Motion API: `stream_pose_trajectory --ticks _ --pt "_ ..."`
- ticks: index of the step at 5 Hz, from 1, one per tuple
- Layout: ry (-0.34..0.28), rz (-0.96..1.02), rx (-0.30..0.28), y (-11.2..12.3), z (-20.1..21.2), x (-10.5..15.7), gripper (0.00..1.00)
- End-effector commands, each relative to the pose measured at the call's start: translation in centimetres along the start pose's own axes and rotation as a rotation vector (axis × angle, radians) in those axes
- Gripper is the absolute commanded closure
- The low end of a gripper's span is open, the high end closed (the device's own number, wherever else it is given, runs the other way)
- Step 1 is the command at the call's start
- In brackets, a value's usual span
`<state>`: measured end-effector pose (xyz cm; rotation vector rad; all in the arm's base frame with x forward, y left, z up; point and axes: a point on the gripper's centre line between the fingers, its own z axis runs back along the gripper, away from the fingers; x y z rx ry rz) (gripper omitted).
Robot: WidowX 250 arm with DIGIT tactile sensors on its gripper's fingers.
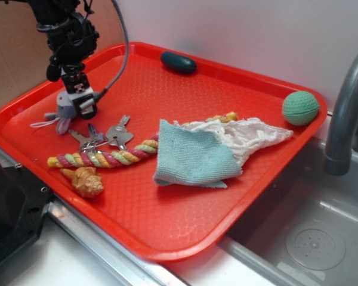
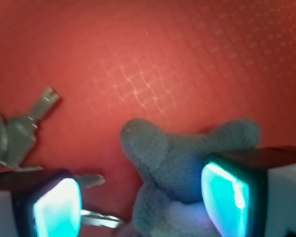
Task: Grab the gray animal.
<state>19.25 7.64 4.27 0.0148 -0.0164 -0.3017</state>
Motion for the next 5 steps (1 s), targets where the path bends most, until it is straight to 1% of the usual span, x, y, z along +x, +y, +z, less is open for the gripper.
stream_pose_trajectory --ticks 1,2,3,4,5 --pt "0.000 0.024 0.022 2.0 -1.6 -0.5 0.00" --pt "0.071 0.067 0.048 1.7 -3.3 -0.8 1.00" --pt "0.065 0.103 0.073 1.2 -2.3 -1.1 1.00" --pt "-0.039 0.197 0.100 0.4 2.6 0.2 1.00" --pt "-0.147 0.253 0.110 -3.0 7.7 3.9 1.00"
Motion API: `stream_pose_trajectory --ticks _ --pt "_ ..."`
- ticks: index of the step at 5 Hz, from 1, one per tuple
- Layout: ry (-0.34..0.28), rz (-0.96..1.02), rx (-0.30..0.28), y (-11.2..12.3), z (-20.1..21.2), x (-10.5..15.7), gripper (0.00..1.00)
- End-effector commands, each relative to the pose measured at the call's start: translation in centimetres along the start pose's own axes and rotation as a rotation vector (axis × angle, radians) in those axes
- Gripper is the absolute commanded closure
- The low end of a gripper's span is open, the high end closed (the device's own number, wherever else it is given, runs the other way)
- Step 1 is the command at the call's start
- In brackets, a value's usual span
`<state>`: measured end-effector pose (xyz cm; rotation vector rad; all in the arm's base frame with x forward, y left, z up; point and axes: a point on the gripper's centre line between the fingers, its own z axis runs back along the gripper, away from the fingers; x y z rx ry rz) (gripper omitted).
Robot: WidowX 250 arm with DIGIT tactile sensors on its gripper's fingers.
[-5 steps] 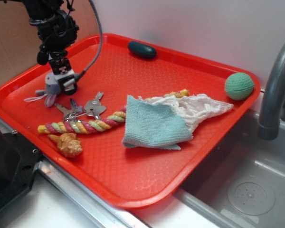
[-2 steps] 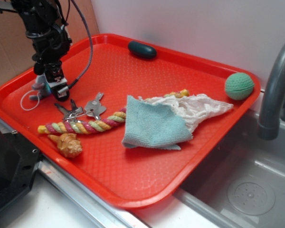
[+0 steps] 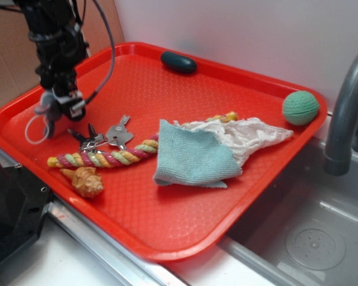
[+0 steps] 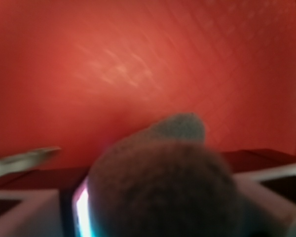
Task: Grab the gray animal.
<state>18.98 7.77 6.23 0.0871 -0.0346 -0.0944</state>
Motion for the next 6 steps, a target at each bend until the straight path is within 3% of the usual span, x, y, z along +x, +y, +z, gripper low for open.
stream_pose_trajectory --ticks 1,2,3,4,5,6 --pt "-0.101 0.164 0.048 -6.0 11.0 5.9 1.00" --pt "-0.090 0.235 -0.053 -6.7 15.6 6.5 1.00" --pt "-0.076 0.288 -0.106 -7.0 16.4 6.2 1.00" --pt "-0.035 0.348 -0.090 -6.3 17.4 5.4 1.00" --pt "-0.096 0.376 -0.094 -5.5 18.5 4.7 1.00" --pt "-0.125 0.400 -0.032 -5.1 18.8 4.5 1.00"
